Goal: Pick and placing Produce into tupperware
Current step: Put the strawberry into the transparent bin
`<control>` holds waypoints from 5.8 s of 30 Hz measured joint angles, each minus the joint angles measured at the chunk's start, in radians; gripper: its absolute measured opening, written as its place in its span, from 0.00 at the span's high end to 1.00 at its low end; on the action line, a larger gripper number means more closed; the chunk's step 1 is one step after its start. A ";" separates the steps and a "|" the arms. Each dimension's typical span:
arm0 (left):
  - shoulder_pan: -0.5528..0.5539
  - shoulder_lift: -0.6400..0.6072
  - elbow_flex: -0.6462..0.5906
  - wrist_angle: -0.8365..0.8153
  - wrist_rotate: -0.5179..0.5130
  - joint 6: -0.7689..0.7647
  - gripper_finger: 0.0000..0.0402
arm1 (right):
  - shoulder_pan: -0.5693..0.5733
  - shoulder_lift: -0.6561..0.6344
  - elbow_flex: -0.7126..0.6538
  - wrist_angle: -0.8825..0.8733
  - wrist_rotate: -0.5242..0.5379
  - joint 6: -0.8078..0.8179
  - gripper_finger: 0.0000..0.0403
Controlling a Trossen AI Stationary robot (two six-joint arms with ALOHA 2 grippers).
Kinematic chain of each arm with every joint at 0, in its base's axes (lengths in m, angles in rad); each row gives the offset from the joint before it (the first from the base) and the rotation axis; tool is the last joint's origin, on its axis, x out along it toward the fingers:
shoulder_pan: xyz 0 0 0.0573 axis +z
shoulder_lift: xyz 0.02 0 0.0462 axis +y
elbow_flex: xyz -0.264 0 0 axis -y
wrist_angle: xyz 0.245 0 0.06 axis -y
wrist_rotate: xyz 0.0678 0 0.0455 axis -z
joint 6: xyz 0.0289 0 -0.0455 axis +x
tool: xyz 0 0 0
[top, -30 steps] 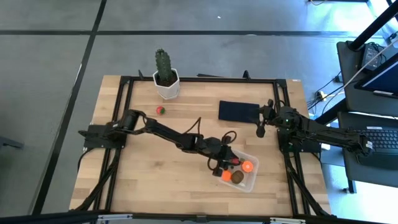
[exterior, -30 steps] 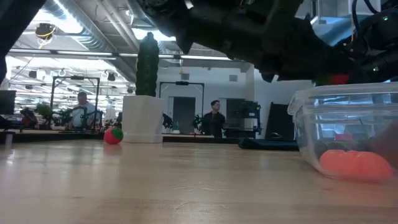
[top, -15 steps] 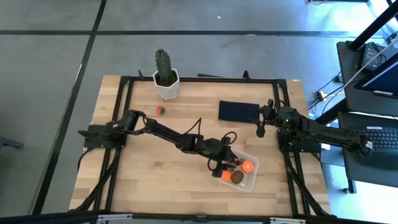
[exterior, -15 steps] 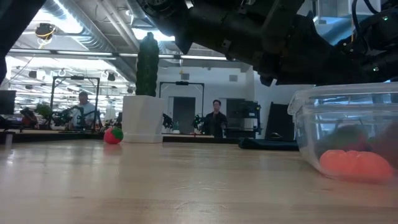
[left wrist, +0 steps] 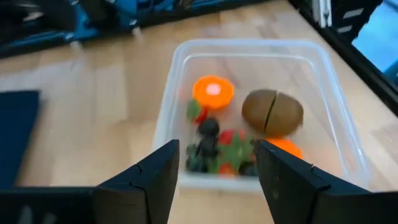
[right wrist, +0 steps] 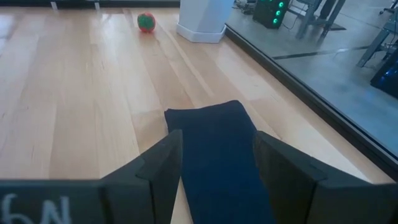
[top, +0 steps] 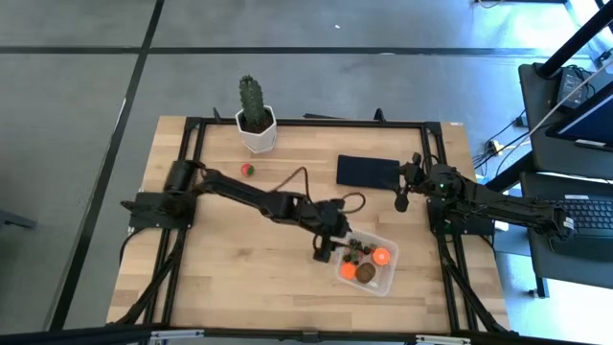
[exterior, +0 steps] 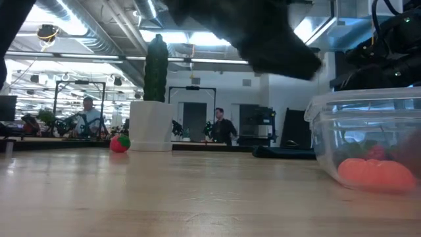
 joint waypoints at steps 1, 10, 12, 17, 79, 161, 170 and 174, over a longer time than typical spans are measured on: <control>0.004 -0.028 0.000 -0.045 -0.002 0.000 0.49 | 0.000 0.000 0.000 -0.001 0.000 -0.002 0.51; 0.024 -0.277 0.002 -0.472 -0.205 -0.038 0.49 | 0.000 0.000 0.000 -0.013 0.000 -0.001 0.51; 0.025 -0.322 0.002 -0.552 -0.260 -0.077 0.49 | 0.000 0.000 0.000 -0.013 0.000 -0.002 0.51; 0.034 -0.421 0.002 -0.817 -0.406 -0.125 0.47 | 0.000 0.000 0.000 -0.013 0.000 -0.005 0.51; 0.671 -0.534 -0.511 -0.858 -0.135 -0.136 0.46 | 0.000 0.000 0.000 -0.012 0.001 -0.028 0.51; 0.673 -0.533 -0.770 -0.481 -0.211 -0.233 0.14 | 0.000 0.000 0.000 -0.012 0.002 -0.024 0.51; 0.673 -0.535 -0.803 -0.426 -0.209 -0.239 0.15 | 0.000 0.000 0.000 -0.012 0.001 -0.024 0.51; 0.673 -0.535 -0.805 -0.419 -0.208 -0.238 0.17 | 0.000 0.000 0.000 -0.012 0.001 -0.024 0.51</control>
